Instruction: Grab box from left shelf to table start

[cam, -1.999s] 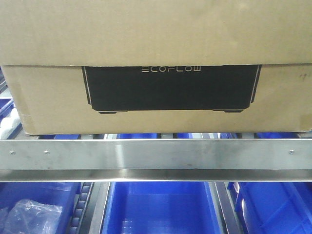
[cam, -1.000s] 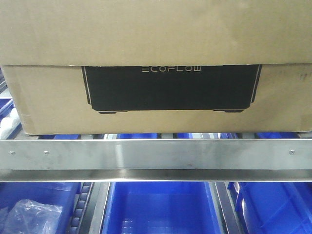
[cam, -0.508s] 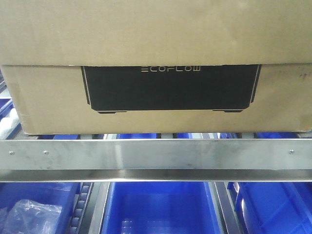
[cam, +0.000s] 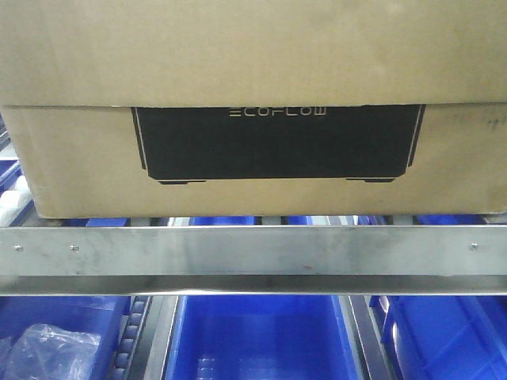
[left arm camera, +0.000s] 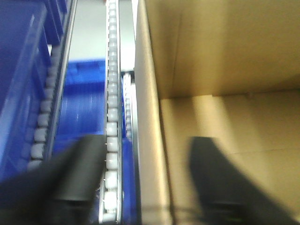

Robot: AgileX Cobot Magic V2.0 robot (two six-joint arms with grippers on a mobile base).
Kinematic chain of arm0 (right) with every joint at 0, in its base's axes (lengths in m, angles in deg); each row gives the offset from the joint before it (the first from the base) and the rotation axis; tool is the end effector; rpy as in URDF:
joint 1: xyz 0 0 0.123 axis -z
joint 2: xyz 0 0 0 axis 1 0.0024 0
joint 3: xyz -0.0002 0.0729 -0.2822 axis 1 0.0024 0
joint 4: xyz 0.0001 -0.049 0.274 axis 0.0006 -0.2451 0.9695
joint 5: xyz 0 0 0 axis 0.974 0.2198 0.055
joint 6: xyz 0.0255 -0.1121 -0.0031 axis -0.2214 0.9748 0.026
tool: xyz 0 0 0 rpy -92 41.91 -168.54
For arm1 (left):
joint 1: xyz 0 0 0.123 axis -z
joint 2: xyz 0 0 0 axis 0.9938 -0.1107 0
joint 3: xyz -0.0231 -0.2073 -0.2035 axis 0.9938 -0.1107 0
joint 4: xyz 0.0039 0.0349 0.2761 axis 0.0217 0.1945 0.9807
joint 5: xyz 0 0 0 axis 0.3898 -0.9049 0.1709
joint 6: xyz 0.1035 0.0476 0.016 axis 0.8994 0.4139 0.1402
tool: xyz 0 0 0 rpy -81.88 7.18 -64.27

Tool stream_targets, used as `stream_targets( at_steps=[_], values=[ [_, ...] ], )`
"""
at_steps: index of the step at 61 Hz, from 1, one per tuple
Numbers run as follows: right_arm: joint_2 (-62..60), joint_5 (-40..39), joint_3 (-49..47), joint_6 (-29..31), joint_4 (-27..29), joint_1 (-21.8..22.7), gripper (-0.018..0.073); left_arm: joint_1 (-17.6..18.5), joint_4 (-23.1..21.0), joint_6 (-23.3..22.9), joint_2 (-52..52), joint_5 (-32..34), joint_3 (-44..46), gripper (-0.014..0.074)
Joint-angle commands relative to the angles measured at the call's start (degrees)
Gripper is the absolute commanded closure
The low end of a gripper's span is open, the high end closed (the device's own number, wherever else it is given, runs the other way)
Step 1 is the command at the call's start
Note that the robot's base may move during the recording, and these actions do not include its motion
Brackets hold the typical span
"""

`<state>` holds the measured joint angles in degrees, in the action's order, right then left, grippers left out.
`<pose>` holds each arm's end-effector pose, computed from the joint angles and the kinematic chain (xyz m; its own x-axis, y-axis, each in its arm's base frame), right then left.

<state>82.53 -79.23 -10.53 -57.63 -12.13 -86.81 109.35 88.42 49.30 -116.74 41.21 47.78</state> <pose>0.1008 -0.0054 0.2074 0.0998 0.1208 -0.9876 0.0415 0.9912 0.1254 0.2702 -0.0960 0.4253 -0.3404 0.1575 -0.9270 0.1939 0.9764 0.0947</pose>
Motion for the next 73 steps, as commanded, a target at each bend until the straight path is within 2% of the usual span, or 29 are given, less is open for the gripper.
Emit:
stream_targets(
  at_steps=[1, 8, 17, 20, 28, 33, 44, 65, 73],
  values=[
    [-0.21, -5.20, -0.20, 0.57, -0.48, 0.34, 0.0542, 0.39, -1.44, -0.78, -2.23, 1.39, 5.50, 0.0163],
    [-0.21, -5.20, -0.20, 0.57, -0.48, 0.34, 0.0542, -0.16, -5.81, -0.54, -6.75, -4.86, 11.61, 0.0207],
    [-0.21, -5.20, -0.20, 0.57, -0.48, 0.34, 0.0542, -3.42, -9.34, -0.31, -13.04, -14.43, 19.89, 0.0275],
    [-0.21, -5.20, -0.20, 0.57, -0.48, 0.34, 0.0542, -4.03, -9.74, 0.60, -15.08, -16.41, 21.92, 0.0290],
    [-0.21, -5.20, -0.20, 0.57, -0.48, 0.34, 0.0542, -4.86, -12.99, 7.39, -20.25, -20.35, 26.84, 0.0307],
    [-0.21, -5.20, -0.20, 0.57, -0.48, 0.34, 0.0542, -4.86, -15.48, 8.64, -22.75, -22.88, 29.45, 0.0307],
    [-0.21, -5.20, -0.20, 0.57, -0.48, 0.34, 0.0542, -4.99, -15.88, 8.64, -26.78, -27.75, 34.10, 0.0306],
    [-0.21, -5.20, -0.20, 0.57, -0.48, 0.34, 0.0542, -4.99, -15.88, 8.64, -27.60, -28.18, 35.04, 0.0307],
    [-0.21, -5.20, -0.20, 0.57, -0.48, 0.34, 0.0542, -4.99, -15.88, 8.64, -27.60, -28.18, 35.04, 0.0355]
  ],
)
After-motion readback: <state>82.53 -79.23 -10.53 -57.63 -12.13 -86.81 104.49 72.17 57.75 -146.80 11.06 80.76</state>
